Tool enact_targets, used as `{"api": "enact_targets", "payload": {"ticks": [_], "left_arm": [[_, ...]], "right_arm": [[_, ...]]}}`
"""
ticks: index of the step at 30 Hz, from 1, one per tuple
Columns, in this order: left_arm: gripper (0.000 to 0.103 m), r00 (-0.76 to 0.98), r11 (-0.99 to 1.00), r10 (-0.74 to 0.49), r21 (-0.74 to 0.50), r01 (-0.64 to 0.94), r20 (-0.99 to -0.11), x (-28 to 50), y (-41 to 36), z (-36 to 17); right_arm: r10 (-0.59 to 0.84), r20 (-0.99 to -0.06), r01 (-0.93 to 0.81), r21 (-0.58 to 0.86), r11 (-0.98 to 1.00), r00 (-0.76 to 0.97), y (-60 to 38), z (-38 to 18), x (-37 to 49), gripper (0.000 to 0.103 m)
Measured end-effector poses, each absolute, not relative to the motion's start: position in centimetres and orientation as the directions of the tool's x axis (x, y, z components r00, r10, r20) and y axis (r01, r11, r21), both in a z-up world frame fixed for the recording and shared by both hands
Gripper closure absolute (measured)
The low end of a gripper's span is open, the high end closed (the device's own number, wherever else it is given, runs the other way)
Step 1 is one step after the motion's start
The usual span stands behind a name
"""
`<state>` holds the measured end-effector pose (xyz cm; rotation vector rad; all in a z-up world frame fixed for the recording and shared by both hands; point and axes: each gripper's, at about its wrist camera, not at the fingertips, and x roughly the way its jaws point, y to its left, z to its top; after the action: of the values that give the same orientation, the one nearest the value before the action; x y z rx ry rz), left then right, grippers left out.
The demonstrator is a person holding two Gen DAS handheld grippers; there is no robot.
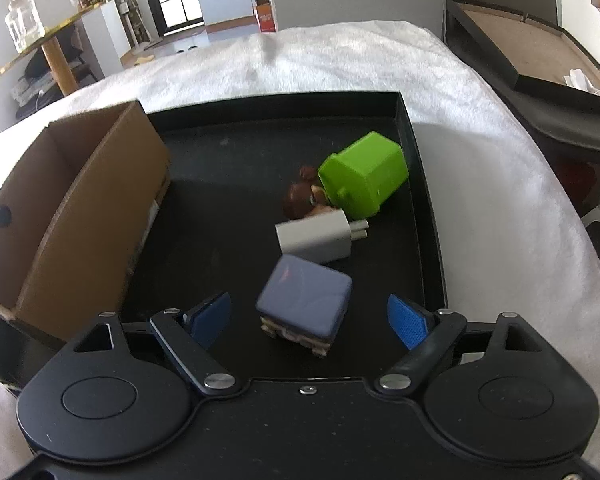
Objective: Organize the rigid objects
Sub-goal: 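Grasp the lavender bunny cube with the right gripper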
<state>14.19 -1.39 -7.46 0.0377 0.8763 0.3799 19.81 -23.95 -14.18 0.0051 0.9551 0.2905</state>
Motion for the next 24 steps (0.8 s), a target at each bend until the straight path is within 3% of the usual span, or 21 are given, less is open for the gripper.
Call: {"api": "enact_targets", "payload": {"ticks": [1,2,3,24], "left_arm": [[0.019,0.577,0.932,0.341,0.189,-0.309,-0.742,14.2,-1.4,-7.5],[0.018,0.575,0.932,0.343,0.191,-0.309,-0.743,14.3,-1.5,-7.5],[0.018,0.573,0.931,0.344,0.192,-0.310,-0.744,14.4,-1.5,-7.6],[0.018,0.565,0.927,0.357,0.205,-0.316,-0.744,14.5,-1.5,-7.6]], "right_arm": [[0.250,-0.808,-0.247,0.133,0.960,0.534,-24.0,-14.4,19.8,0.035],[0.264,-0.812,-0.254,0.148,0.956,0.520,-24.1,-14.7,19.9,0.054],[0.285,-0.814,-0.261,0.171,0.950,0.506,-24.3,-14.8,20.0,0.056],[0.313,-0.776,-0.277,0.185,0.943,0.547,-25.5,-13.3,19.7,0.060]]}}
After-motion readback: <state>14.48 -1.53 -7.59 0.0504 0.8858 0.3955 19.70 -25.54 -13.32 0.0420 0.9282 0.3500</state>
